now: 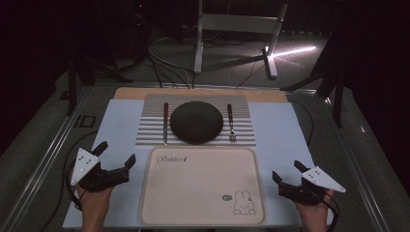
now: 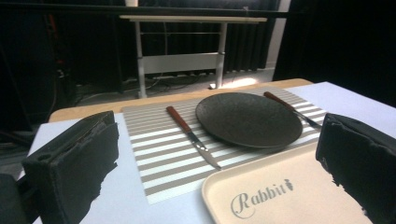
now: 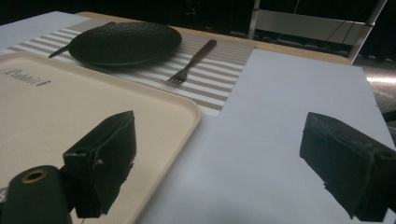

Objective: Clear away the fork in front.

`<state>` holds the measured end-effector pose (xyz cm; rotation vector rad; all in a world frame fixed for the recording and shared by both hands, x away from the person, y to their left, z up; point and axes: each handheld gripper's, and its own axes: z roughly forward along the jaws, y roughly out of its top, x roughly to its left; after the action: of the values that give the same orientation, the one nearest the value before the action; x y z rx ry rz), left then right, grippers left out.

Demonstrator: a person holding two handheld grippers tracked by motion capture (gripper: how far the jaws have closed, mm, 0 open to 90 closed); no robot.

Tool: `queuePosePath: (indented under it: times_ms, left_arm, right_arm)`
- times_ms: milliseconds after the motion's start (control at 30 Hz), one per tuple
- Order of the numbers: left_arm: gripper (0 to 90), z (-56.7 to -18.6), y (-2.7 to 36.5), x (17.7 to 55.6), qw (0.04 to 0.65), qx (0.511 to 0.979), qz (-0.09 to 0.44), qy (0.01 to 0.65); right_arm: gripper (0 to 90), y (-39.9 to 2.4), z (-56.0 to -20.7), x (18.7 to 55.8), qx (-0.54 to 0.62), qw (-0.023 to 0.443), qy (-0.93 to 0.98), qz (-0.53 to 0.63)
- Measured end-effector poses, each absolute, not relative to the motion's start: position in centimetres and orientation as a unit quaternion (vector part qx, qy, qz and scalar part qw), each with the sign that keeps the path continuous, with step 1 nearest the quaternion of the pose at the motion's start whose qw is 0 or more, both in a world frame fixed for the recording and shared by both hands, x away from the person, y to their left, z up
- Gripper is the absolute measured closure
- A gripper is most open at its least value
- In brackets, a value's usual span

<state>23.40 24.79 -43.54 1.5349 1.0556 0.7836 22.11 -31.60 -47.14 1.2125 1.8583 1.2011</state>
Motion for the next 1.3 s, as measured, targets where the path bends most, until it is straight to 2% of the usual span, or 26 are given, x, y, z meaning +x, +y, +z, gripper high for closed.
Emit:
queuePosePath:
  times_ms: [733, 1300]
  left_arm:
    - [0.0, -44.2, 24.5, 23.6, 0.51, 0.646, 0.337, 0.457]
    - [0.0, -44.7, 23.9, 23.6, 0.5, 0.644, 0.343, 0.466]
  right_arm:
    - [11.1, -31.5, -46.8, 22.6, 0.471, 0.294, 0.691, 0.462]
    - [11.8, -30.7, -43.8, 24.6, 0.472, 0.304, 0.688, 0.459]
